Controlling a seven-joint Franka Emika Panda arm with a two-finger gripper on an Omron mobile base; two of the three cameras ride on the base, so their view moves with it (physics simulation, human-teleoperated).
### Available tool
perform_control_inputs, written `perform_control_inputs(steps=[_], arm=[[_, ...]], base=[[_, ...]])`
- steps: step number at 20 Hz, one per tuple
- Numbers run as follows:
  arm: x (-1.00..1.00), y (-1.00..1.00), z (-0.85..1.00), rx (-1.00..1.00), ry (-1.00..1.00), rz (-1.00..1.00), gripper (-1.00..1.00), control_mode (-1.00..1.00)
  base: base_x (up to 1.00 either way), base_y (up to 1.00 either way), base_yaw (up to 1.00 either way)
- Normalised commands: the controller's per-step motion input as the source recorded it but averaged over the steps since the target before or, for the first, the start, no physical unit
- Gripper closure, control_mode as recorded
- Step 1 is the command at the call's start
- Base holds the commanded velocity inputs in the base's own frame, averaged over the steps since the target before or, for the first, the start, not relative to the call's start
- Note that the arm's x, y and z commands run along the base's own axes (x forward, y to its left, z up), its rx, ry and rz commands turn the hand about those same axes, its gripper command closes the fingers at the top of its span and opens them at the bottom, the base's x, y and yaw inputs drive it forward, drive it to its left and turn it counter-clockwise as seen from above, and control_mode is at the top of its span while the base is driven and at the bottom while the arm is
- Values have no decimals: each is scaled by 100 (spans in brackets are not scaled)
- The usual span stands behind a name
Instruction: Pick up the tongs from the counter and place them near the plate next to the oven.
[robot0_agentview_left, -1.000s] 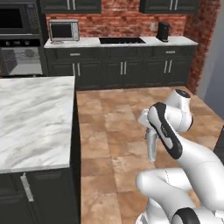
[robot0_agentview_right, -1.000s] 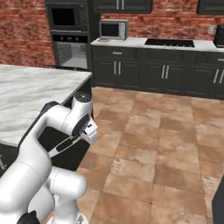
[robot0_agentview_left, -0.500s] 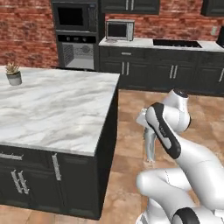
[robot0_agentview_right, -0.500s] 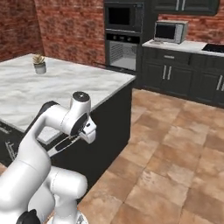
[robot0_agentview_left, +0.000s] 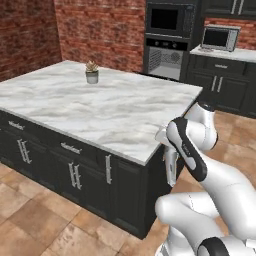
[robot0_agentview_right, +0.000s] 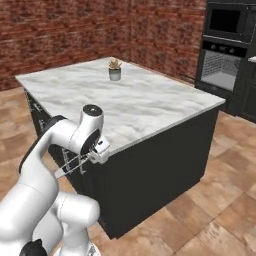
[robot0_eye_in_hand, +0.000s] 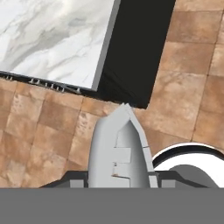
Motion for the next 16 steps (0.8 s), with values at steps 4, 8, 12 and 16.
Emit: perform_control_inputs(steps=[4,8,12,16], arm=[[0,0,0,0,0,0,100,100],[0,0,0,0,0,0,100,100],[0,0,0,0,0,0,100,100],[0,0,0,0,0,0,100,100]], base=[[13,-6,11],[34,-29,0],[46,-49,0],[53,-54,0]])
